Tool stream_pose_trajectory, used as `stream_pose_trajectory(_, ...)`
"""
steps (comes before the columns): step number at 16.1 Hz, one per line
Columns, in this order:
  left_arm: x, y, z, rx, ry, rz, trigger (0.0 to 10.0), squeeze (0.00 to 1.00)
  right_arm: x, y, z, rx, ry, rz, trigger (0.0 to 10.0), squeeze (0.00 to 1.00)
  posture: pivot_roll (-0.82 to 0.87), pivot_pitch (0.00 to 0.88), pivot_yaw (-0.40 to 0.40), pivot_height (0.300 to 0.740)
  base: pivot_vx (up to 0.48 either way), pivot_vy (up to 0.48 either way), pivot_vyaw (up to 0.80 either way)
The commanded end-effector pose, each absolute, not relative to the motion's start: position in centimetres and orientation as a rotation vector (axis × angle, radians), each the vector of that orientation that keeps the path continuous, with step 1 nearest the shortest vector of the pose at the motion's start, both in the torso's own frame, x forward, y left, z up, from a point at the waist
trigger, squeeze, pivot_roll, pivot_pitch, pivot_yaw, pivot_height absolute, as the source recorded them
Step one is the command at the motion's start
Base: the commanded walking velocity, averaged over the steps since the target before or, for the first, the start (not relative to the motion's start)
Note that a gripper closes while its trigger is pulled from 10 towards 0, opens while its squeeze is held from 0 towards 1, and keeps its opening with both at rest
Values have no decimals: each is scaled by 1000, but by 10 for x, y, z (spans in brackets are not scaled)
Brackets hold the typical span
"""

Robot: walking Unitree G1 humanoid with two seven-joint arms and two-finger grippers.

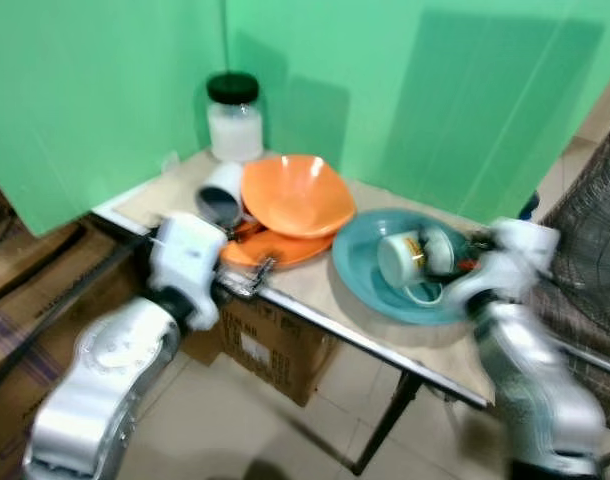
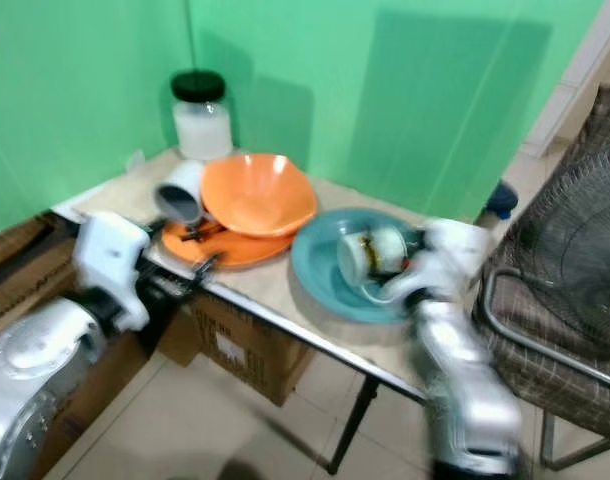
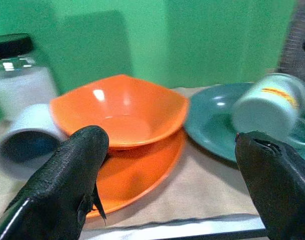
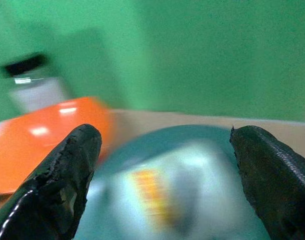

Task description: Setting the table

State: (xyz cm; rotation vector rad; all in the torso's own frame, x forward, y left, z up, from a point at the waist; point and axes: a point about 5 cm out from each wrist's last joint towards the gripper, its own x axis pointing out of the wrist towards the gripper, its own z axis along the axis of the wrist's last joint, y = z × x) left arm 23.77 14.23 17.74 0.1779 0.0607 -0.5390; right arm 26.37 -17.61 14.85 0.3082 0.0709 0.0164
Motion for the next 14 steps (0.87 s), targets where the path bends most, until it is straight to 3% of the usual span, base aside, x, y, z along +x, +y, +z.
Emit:
stream_pose_trajectory(1, 234, 142, 180, 185, 47, -558, 10000, 0, 268, -174, 158, 340, 21, 59, 10000, 157, 139, 0, -69, 740, 0, 0, 0)
stream_pose_trajectory(2, 233, 141, 180, 182, 50, -578, 10000, 0, 269, -180, 160, 351, 4, 54, 10000, 1000, 138, 0, -72, 740, 0, 0, 0)
stream_pose_trajectory(6, 229, 131, 180, 167, 52, -709, 10000, 0, 282, -196, 155, 345, 82, 109, 10000, 1000, 127, 0, -78, 740, 0, 0, 0)
stream_pose_trajectory(8, 223, 122, 177, 168, 95, -881, 10000, 0, 306, -201, 148, 402, 145, 229, 10000, 1000, 112, 0, -71, 740, 0, 0, 0)
stream_pose_trajectory(12, 225, 119, 176, 168, 106, -929, 10000, 0, 327, -203, 134, 367, 212, 320, 10000, 1000, 107, 0, -69, 740, 0, 0, 0)
stream_pose_trajectory(13, 226, 120, 176, 176, 106, -936, 10000, 0, 335, -211, 125, 353, 247, 326, 10000, 0, 113, 0, -73, 740, 0, 0, 0)
stream_pose_trajectory(14, 227, 120, 176, 179, 107, -939, 10000, 0, 337, -216, 121, 347, 259, 314, 10000, 0, 116, 0, -74, 740, 0, 0, 0)
